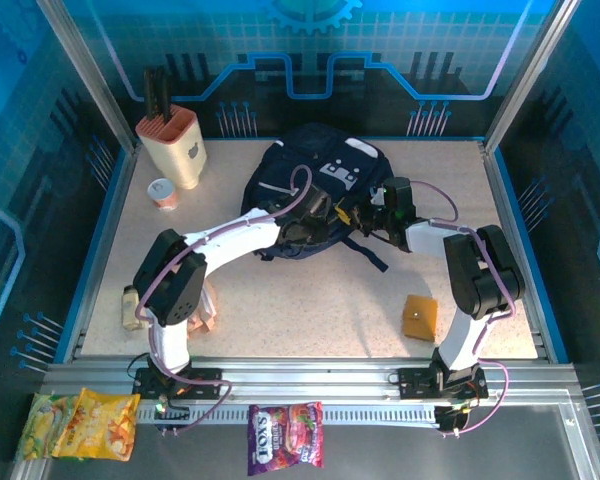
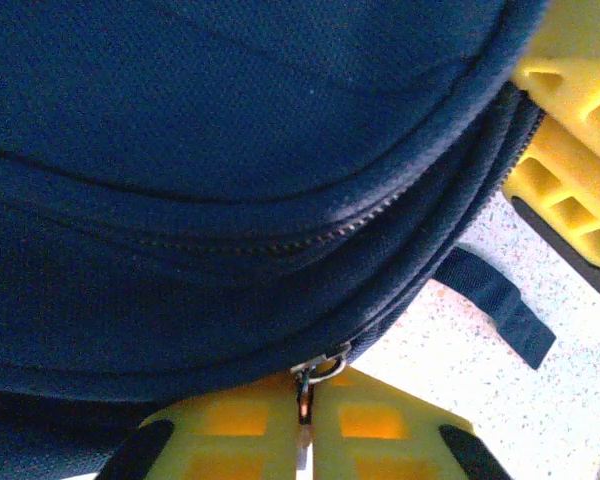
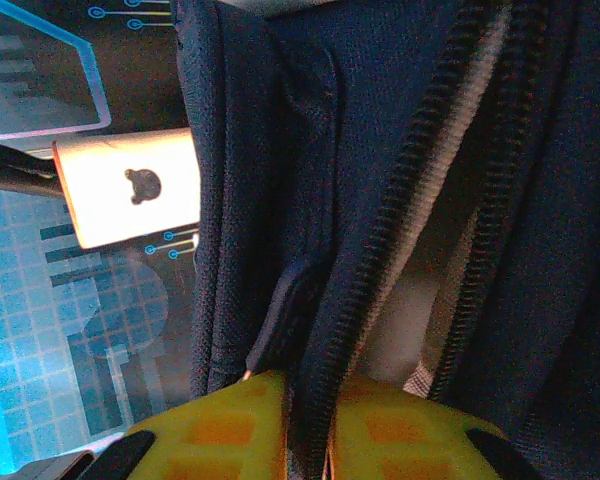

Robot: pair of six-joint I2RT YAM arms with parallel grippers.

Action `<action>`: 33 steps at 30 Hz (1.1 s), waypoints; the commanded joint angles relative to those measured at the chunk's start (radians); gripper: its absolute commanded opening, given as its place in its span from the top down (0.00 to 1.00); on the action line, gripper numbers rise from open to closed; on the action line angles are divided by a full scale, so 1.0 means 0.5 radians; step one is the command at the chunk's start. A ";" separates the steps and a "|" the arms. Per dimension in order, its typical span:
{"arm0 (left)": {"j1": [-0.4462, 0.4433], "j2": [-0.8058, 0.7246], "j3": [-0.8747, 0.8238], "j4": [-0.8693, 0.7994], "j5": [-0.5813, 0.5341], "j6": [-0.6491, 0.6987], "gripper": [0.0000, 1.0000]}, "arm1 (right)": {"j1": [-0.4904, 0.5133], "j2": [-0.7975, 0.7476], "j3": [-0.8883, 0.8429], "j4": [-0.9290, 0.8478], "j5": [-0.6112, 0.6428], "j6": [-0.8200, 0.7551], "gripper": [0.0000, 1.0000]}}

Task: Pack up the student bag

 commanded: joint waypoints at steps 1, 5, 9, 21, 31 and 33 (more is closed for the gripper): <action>0.022 -0.101 0.023 -0.126 0.098 0.070 0.94 | 0.012 -0.051 0.025 0.055 0.027 -0.056 0.83; 0.074 -0.137 -0.016 -0.117 0.202 0.101 0.99 | -0.001 -0.082 -0.025 0.097 0.079 -0.061 0.83; 0.131 -0.208 -0.096 -0.050 0.378 0.193 1.00 | -0.030 -0.102 -0.092 0.230 0.106 -0.022 0.84; 0.223 -0.339 -0.227 -0.034 0.581 0.609 1.00 | -0.058 -0.116 -0.162 0.231 0.158 -0.045 0.86; 0.245 -0.393 -0.277 0.070 0.671 0.735 1.00 | -0.076 -0.237 -0.258 0.167 0.193 -0.065 0.74; 0.210 -0.362 -0.224 0.087 0.680 0.735 1.00 | -0.074 -0.289 -0.310 0.186 0.169 0.014 0.63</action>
